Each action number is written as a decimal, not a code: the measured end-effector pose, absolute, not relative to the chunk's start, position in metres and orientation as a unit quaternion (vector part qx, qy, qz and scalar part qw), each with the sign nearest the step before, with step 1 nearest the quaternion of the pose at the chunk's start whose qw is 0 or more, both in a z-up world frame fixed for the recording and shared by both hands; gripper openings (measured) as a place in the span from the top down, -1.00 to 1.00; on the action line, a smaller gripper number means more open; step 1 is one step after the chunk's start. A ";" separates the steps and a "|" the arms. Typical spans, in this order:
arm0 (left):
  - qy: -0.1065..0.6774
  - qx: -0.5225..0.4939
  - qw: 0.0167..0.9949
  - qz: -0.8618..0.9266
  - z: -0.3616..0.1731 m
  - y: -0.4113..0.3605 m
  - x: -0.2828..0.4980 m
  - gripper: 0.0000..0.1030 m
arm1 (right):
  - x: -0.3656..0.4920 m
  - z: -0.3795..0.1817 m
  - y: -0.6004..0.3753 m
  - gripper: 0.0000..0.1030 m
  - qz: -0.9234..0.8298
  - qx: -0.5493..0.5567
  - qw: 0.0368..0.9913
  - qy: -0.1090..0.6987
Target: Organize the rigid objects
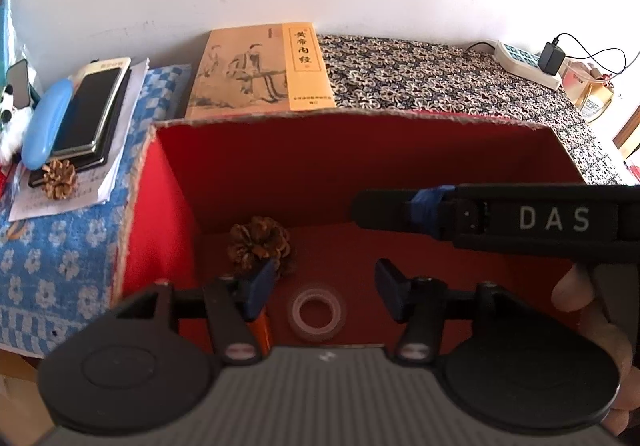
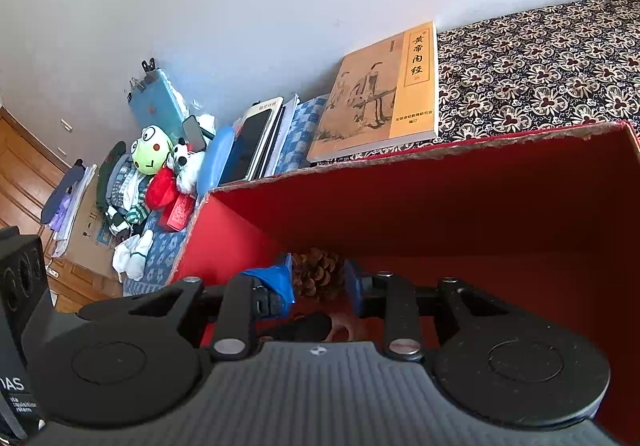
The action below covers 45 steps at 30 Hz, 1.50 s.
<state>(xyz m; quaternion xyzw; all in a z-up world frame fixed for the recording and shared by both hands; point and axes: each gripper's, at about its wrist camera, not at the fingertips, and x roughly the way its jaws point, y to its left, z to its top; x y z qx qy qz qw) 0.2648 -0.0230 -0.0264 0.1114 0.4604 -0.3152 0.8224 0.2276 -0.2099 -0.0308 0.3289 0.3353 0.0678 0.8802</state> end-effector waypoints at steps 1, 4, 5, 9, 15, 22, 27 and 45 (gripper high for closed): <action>0.460 0.112 0.823 -0.314 -0.026 -0.023 0.264 -0.11 | 0.228 -0.031 -0.210 0.75 0.068 0.329 0.880 0.335; 0.457 0.113 0.826 -0.310 -0.026 -0.023 0.263 -0.11 | 0.227 -0.032 -0.210 0.74 0.069 0.332 0.879 0.334; 0.457 0.114 0.827 -0.308 -0.026 -0.024 0.262 -0.11 | 0.227 -0.032 -0.211 0.74 0.068 0.333 0.879 0.334; 0.453 0.124 0.832 -0.294 -0.026 -0.026 0.261 -0.11 | 0.227 -0.032 -0.211 0.74 0.066 0.335 0.878 0.334; 0.446 0.141 0.840 -0.274 -0.026 -0.028 0.256 -0.12 | 0.227 -0.033 -0.211 0.74 0.056 0.337 0.876 0.340; 0.433 0.172 0.847 -0.255 -0.027 -0.035 0.251 -0.14 | 0.231 -0.038 -0.214 0.74 0.044 0.346 0.867 0.357; 0.430 0.184 0.849 -0.246 -0.027 -0.038 0.250 -0.15 | 0.232 -0.038 -0.215 0.74 0.034 0.346 0.865 0.362; 0.431 0.197 0.849 -0.235 -0.029 -0.041 0.250 -0.22 | 0.233 -0.042 -0.221 0.74 -0.003 0.364 0.853 0.374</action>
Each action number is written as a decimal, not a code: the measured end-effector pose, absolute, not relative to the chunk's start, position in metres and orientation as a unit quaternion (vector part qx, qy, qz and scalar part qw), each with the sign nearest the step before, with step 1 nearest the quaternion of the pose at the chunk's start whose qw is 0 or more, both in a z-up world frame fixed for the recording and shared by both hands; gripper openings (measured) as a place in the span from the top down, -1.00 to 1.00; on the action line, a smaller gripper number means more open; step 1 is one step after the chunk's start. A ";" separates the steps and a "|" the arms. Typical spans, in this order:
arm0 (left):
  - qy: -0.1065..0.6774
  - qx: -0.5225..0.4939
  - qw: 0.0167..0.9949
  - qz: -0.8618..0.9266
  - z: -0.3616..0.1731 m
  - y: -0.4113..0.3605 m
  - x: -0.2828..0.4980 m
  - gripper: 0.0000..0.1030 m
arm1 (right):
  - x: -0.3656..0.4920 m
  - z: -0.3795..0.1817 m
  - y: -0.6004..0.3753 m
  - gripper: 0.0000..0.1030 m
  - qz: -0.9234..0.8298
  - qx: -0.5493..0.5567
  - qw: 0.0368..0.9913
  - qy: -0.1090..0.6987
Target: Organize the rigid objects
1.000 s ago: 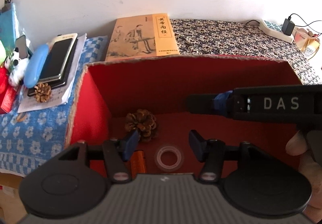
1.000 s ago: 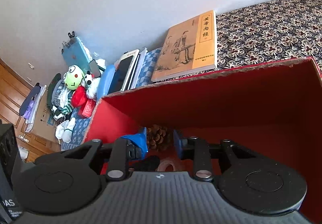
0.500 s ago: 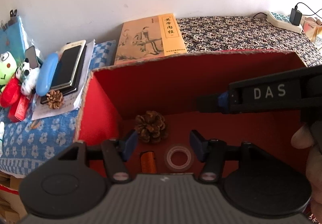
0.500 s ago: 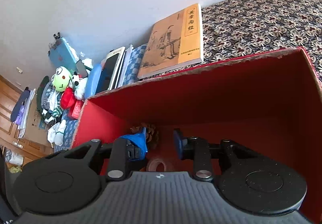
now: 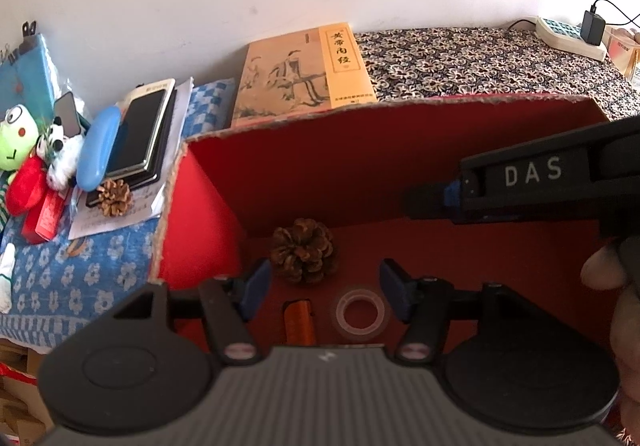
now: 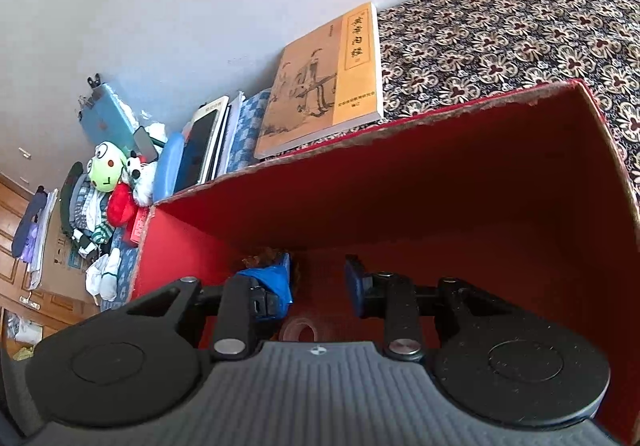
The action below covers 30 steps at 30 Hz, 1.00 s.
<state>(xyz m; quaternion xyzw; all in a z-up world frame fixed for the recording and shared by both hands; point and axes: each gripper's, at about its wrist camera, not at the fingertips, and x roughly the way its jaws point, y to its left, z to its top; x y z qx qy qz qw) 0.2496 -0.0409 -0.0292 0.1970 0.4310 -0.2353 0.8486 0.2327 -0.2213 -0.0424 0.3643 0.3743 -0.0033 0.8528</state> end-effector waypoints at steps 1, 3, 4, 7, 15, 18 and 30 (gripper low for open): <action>0.432 0.197 0.848 -0.234 -0.029 -0.041 0.250 -0.22 | 0.233 -0.043 -0.222 0.74 -0.005 0.366 0.852 0.375; 0.434 0.198 0.848 -0.232 -0.030 -0.041 0.251 -0.23 | 0.233 -0.044 -0.223 0.74 -0.009 0.368 0.850 0.377; 0.435 0.198 0.848 -0.231 -0.030 -0.041 0.251 -0.23 | 0.233 -0.044 -0.223 0.74 -0.010 0.368 0.850 0.377; 0.436 0.200 0.847 -0.227 -0.030 -0.042 0.251 -0.23 | 0.233 -0.044 -0.223 0.74 -0.012 0.369 0.849 0.378; 0.437 0.203 0.847 -0.222 -0.031 -0.042 0.251 -0.24 | 0.233 -0.045 -0.224 0.74 -0.032 0.372 0.845 0.383; 0.438 0.205 0.847 -0.221 -0.031 -0.043 0.252 -0.24 | 0.233 -0.046 -0.224 0.73 -0.039 0.371 0.844 0.385; 0.438 0.207 0.847 -0.216 -0.031 -0.043 0.252 -0.25 | 0.233 -0.046 -0.226 0.72 -0.049 0.369 0.845 0.384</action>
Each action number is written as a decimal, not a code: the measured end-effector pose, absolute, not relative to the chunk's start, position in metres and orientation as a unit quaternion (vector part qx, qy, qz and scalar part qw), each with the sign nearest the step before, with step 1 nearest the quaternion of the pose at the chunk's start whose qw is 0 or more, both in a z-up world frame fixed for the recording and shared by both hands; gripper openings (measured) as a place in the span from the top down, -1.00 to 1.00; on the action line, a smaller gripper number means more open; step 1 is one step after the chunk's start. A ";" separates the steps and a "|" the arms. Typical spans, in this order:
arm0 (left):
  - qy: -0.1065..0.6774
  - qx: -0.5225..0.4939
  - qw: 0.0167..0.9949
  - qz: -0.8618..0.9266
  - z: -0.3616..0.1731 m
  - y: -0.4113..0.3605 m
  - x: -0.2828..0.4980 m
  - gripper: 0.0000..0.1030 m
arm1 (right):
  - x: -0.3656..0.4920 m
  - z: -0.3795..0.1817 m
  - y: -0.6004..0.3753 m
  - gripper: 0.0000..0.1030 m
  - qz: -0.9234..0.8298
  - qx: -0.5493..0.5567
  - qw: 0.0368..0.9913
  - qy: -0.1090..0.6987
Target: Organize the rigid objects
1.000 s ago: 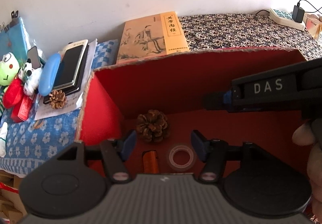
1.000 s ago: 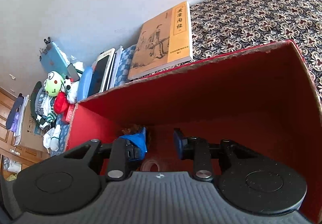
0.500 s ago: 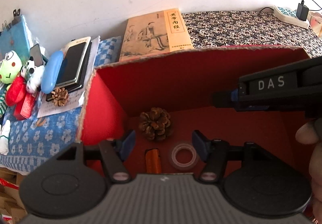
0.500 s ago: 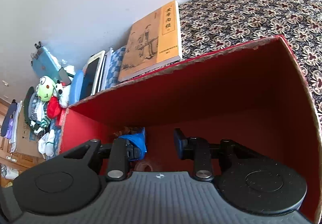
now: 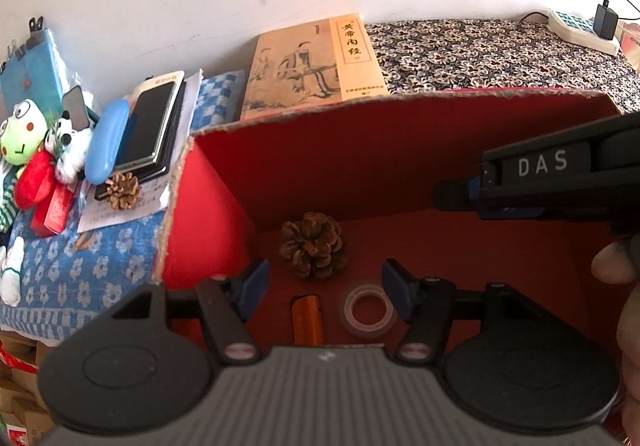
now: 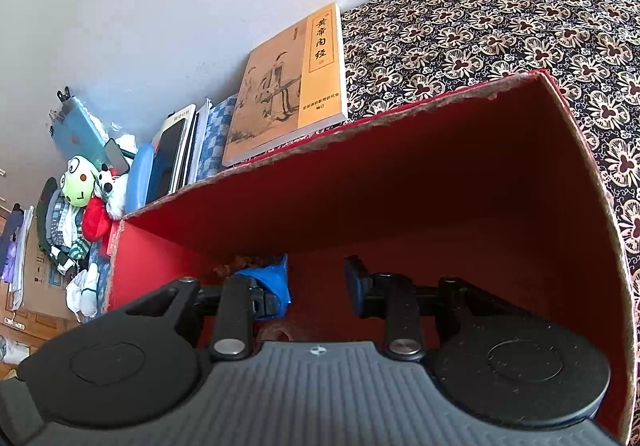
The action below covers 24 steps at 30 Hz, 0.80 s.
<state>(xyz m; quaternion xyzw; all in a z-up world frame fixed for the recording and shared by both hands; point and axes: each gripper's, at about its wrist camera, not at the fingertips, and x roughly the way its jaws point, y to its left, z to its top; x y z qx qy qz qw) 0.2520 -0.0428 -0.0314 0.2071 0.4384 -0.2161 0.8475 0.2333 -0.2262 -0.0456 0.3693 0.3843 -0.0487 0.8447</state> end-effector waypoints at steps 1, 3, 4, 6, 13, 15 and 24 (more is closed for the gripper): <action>0.438 0.208 0.848 -0.216 -0.032 -0.043 0.252 -0.25 | 0.233 -0.045 -0.226 0.72 -0.049 0.369 0.845 0.384; 0.438 0.208 0.848 -0.214 -0.032 -0.042 0.252 -0.25 | 0.233 -0.045 -0.226 0.72 -0.050 0.369 0.846 0.383; 0.437 0.208 0.848 -0.214 -0.032 -0.042 0.252 -0.25 | 0.233 -0.045 -0.226 0.72 -0.051 0.369 0.846 0.383; 0.437 0.208 0.848 -0.214 -0.032 -0.042 0.252 -0.25 | 0.233 -0.045 -0.226 0.72 -0.052 0.368 0.846 0.383; 0.435 0.211 0.850 -0.208 -0.032 -0.043 0.252 -0.25 | 0.233 -0.045 -0.227 0.71 -0.057 0.368 0.845 0.384; 0.436 0.209 0.851 -0.207 -0.032 -0.042 0.252 -0.25 | 0.233 -0.045 -0.227 0.71 -0.059 0.369 0.845 0.383; 0.432 0.215 0.853 -0.198 -0.032 -0.044 0.251 -0.25 | 0.233 -0.045 -0.227 0.70 -0.073 0.363 0.847 0.382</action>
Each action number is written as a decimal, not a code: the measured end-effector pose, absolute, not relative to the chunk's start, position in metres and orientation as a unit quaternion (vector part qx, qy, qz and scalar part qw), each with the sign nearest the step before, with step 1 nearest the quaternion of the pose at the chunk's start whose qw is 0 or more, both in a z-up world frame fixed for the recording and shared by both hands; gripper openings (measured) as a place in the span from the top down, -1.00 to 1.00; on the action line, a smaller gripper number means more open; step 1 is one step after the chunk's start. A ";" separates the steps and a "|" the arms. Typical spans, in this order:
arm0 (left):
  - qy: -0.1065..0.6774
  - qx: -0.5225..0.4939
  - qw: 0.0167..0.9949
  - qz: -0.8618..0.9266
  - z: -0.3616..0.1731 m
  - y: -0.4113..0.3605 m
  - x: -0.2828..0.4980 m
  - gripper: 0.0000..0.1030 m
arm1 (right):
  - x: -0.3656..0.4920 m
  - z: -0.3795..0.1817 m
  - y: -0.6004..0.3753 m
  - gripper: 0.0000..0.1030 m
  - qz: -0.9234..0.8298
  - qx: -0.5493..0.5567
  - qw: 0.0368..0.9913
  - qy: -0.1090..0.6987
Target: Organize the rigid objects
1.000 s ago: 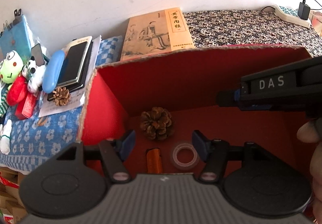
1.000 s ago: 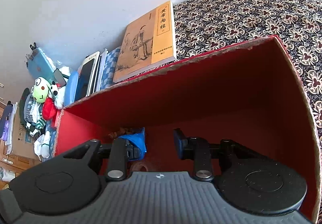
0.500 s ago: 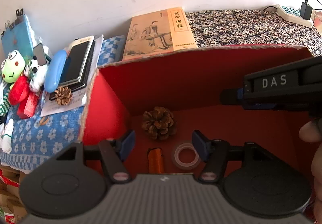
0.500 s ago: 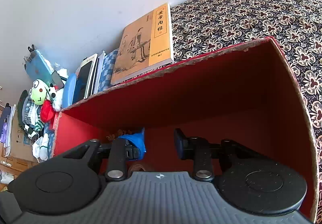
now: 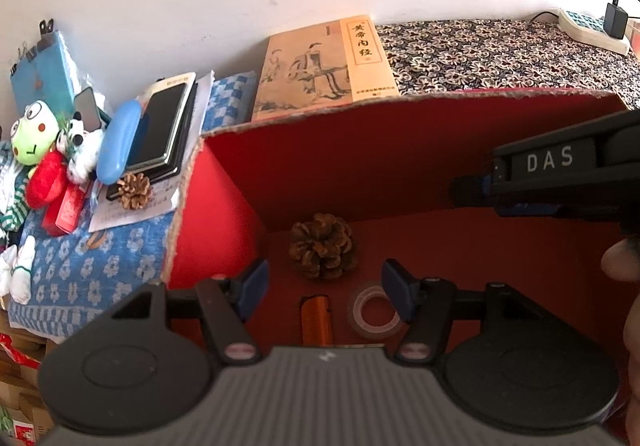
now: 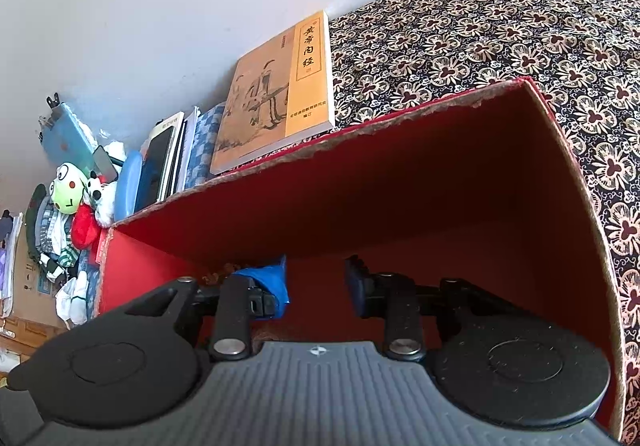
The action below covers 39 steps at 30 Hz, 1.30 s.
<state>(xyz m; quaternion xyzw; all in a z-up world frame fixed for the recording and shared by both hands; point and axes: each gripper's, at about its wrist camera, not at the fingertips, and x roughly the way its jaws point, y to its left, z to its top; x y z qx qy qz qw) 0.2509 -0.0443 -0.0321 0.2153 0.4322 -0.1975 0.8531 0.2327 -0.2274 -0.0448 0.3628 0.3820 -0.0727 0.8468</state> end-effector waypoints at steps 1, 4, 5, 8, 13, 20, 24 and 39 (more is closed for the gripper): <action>0.432 0.216 0.853 -0.197 -0.032 -0.045 0.251 -0.25 | 0.233 -0.045 -0.228 0.70 -0.074 0.362 0.847 0.382; 0.430 0.219 0.855 -0.193 -0.032 -0.045 0.250 -0.25 | 0.233 -0.045 -0.229 0.69 -0.082 0.362 0.846 0.383; 0.429 0.220 0.855 -0.192 -0.033 -0.046 0.250 -0.25 | 0.233 -0.045 -0.229 0.69 -0.084 0.362 0.846 0.383; 0.428 0.221 0.855 -0.190 -0.033 -0.045 0.250 -0.25 | 0.233 -0.044 -0.228 0.69 -0.091 0.357 0.848 0.382; 0.428 0.224 0.855 -0.188 -0.033 -0.046 0.250 -0.25 | 0.234 -0.043 -0.227 0.69 -0.089 0.352 0.849 0.383; 0.428 0.224 0.856 -0.183 -0.033 -0.046 0.250 -0.25 | 0.234 -0.043 -0.227 0.68 -0.090 0.350 0.849 0.386; 0.427 0.225 0.857 -0.180 -0.033 -0.046 0.250 -0.25 | 0.233 -0.043 -0.228 0.67 -0.089 0.356 0.848 0.384; 0.413 0.231 0.862 -0.181 -0.032 -0.047 0.247 -0.27 | 0.225 -0.028 -0.224 0.67 -0.136 0.300 0.858 0.393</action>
